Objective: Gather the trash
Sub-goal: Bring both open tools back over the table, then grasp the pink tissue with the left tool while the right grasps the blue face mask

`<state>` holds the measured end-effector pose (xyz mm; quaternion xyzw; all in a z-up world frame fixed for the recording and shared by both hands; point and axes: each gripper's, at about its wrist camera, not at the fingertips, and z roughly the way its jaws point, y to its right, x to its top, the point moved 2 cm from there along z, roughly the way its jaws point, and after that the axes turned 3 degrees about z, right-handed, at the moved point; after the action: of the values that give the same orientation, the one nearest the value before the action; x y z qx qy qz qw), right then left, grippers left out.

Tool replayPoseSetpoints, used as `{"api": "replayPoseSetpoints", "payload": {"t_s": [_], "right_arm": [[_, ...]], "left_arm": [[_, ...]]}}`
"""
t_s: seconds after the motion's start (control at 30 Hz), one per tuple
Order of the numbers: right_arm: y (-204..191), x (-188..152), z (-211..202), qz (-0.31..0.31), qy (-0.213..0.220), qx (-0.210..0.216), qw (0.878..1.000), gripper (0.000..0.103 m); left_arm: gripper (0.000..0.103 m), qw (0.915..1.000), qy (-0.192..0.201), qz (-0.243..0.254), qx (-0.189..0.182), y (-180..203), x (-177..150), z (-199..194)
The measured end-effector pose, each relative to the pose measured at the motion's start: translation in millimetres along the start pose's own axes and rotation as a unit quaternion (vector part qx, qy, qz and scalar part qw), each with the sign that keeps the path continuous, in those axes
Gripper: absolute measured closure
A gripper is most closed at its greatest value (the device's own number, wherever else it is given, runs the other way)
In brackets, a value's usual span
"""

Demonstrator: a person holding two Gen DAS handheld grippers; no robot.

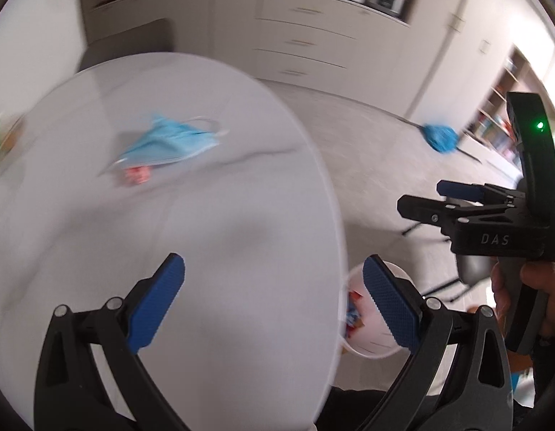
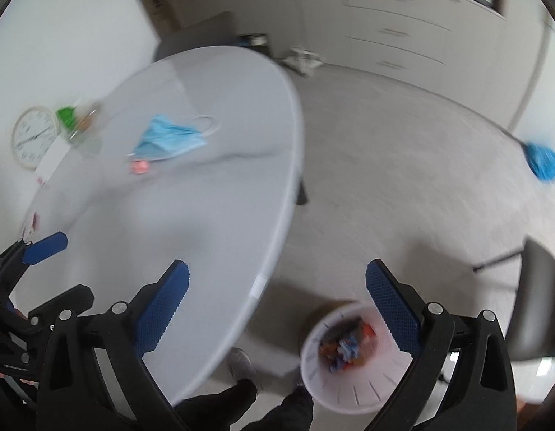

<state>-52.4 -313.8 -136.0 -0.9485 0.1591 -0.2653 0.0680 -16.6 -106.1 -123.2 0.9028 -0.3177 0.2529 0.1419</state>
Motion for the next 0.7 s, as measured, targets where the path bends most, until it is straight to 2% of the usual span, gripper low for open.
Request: {"api": "replayPoseSetpoints", "payload": {"t_s": [0.13,0.4,0.53,0.67,0.7], "right_arm": [[-39,33,28,-0.040,-0.005,0.027,0.999,0.005],[-110,106,95,-0.066,-0.013,0.083,0.994,0.005],[-132,133,140,-0.063,-0.029,0.092,0.993,0.005],[-149,145,177,-0.070,-0.044,0.072,0.994,0.005],[-153,146,186,-0.073,-0.050,0.068,0.994,0.009]], "left_arm": [[0.008,0.9984,-0.002,-0.048,0.031,-43,-4,-1],[0.008,0.9912,-0.010,-0.114,0.067,-109,-13,4],[0.008,0.9890,-0.018,-0.124,0.079,-129,-15,11],[0.008,0.9871,-0.025,-0.137,0.080,-143,-13,19],[0.008,0.9865,-0.026,-0.140,0.080,-147,-12,21]]}}
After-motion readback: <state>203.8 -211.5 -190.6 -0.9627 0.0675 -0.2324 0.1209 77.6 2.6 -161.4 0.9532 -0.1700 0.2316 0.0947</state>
